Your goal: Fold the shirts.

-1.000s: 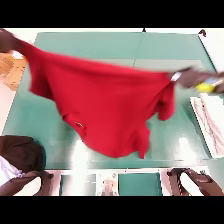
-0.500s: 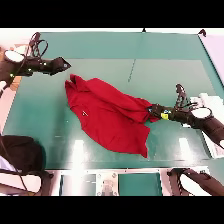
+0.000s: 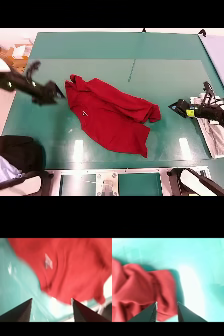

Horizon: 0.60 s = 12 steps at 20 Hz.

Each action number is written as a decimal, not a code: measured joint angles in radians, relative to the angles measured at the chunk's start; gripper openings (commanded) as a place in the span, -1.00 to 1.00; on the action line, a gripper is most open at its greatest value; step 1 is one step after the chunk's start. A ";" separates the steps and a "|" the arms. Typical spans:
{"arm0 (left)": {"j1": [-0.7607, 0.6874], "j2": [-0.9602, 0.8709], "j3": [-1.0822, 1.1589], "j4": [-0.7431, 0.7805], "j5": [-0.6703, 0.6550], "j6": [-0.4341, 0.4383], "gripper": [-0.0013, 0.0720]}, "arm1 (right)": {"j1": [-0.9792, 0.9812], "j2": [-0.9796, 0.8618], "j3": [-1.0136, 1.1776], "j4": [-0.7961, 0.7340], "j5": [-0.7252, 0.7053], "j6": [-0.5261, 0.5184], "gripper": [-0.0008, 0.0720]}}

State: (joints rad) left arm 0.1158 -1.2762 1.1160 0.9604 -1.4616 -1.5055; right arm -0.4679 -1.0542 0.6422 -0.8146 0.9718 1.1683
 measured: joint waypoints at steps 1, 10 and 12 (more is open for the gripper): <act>-0.037 0.069 -0.107 -0.001 0.022 -0.025 0.58 | -0.018 0.000 -0.012 0.001 0.006 0.004 -0.20; -0.618 0.295 -0.675 -0.298 0.654 -0.204 0.39 | 0.006 0.000 -0.071 0.051 -0.002 0.009 -0.20; -0.718 0.301 -0.703 -0.327 0.783 -0.250 0.39 | 0.024 0.000 -0.073 0.052 -0.003 0.009 -0.20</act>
State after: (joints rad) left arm -0.6022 -0.9752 0.4126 0.6331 -0.6788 -1.7554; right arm -0.4438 -1.0542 0.5690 -0.7624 0.9684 1.1774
